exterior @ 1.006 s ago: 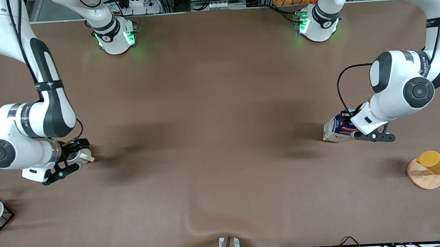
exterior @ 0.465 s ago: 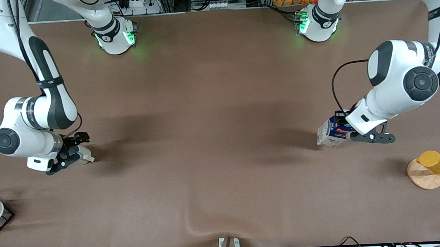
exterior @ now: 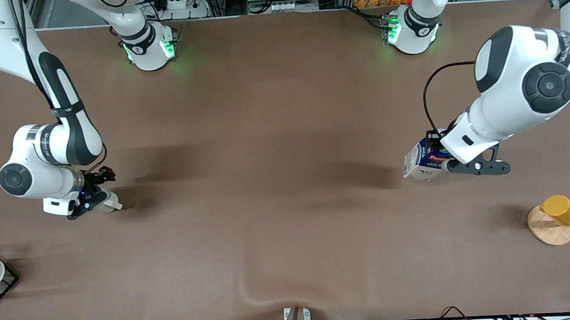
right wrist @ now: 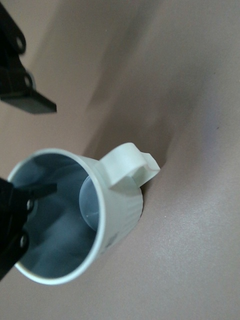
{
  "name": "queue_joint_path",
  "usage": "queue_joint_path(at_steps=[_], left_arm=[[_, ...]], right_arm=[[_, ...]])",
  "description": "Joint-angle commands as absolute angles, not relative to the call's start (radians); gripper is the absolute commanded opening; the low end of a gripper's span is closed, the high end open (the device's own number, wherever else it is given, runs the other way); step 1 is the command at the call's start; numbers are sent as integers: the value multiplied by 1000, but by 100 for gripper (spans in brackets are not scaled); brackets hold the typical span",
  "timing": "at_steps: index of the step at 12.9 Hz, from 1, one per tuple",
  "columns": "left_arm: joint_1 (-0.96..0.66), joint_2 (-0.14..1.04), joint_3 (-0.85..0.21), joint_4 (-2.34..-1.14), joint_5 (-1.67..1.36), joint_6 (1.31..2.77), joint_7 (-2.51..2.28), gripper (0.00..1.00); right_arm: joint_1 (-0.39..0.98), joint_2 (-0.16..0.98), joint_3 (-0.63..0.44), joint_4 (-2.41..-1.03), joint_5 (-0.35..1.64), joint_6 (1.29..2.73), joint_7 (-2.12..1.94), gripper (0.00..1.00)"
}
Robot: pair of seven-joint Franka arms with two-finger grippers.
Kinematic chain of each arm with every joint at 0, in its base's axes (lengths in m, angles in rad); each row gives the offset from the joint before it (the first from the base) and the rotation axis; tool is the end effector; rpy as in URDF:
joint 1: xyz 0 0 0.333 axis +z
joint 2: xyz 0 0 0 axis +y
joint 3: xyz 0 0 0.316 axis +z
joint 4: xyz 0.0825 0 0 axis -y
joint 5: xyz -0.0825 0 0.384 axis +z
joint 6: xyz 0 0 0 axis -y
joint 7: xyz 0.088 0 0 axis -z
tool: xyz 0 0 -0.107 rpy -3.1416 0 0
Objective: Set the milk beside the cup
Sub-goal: 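Lift the milk carton with the left gripper while the right gripper carries the mug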
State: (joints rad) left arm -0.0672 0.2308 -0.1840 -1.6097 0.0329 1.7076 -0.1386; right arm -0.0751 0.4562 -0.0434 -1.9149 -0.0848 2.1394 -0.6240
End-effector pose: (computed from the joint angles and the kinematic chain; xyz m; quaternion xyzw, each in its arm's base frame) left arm 0.6008 -0.1414 0.4833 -0.9962 0.0584 0.0642 0.0076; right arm 0.5966 -0.0738 0.2383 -0.9535 -0.2751 0.1230 0.0022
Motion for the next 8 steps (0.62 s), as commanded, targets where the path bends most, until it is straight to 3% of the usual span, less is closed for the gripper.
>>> queue_joint_path(at_steps=[1, 5, 8], left_arm=[[-61, 187, -189, -1608, 25, 1675, -149, 27], [-63, 183, -189, -1533, 23, 1591, -147, 27], [-72, 199, -209, -1505, 9, 1589, -155, 25]], right_arm=[[-107, 451, -25, -1924, -104, 2163, -640, 0], [-84, 451, -18, -1858, -89, 2164, -545, 0], [30, 453, -17, -1780, -60, 2157, -457, 0]])
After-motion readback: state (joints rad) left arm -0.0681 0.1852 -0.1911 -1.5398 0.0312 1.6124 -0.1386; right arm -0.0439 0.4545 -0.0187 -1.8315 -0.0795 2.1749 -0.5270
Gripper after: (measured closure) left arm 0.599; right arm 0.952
